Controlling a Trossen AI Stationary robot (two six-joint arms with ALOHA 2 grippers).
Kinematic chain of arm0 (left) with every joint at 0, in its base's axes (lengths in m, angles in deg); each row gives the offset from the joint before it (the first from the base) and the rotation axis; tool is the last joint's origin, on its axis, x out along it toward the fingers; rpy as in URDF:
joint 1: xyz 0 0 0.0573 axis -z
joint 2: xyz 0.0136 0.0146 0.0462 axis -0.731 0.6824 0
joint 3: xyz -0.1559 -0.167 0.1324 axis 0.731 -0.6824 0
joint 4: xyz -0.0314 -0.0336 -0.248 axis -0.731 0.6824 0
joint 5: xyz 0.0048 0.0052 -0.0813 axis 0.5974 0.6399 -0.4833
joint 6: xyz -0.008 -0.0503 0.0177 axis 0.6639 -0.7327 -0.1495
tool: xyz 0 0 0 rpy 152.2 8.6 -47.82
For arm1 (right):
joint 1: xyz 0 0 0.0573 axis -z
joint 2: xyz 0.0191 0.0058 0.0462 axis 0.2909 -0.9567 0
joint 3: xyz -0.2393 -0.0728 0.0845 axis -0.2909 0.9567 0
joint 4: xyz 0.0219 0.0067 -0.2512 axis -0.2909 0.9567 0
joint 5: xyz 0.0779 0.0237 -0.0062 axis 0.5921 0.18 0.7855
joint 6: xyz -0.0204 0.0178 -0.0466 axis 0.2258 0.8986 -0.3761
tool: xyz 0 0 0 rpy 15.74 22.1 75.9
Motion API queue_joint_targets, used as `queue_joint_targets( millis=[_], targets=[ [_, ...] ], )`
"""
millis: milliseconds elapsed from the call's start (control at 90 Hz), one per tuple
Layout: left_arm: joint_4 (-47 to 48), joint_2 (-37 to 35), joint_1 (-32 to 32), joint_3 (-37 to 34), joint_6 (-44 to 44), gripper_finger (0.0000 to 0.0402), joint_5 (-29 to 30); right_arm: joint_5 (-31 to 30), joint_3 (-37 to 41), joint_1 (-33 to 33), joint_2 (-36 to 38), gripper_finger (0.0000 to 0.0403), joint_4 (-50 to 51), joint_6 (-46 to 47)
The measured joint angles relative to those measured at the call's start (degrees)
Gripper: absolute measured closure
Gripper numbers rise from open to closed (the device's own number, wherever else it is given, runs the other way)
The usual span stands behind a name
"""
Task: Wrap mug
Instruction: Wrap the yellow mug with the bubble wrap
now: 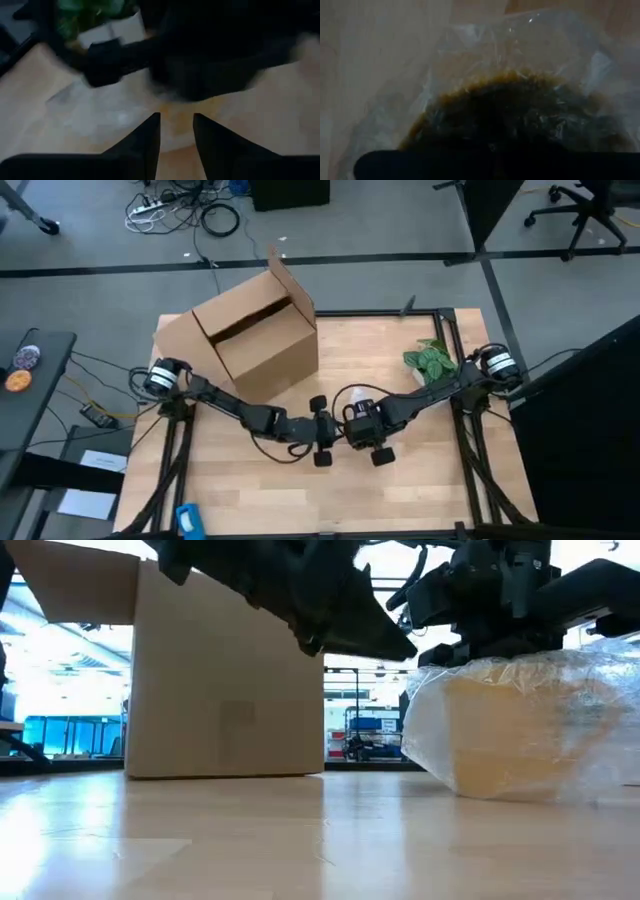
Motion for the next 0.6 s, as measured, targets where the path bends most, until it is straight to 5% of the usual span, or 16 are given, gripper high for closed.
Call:
queue_joint_targets(
  millis=[289,456,600],
  targets=[
    [-50.8,4.1,4.8,-19.3,-5.2,0.03,4.5,-1.4,0.0,-0.8,1.5,0.0329,-1.5,1.9],
    [-50.8,9.2,4.5,-13.1,-4.0,0.03,6.5,-1.7,0.1,-0.8,3.5,0.0313,-0.9,3.3],
    [-41.8,11.2,2.5,-4.2,0.6,0.03,6.6,-1.8,0.1,-0.9,6.8,0.0307,-0.5,5.8]
  ],
)
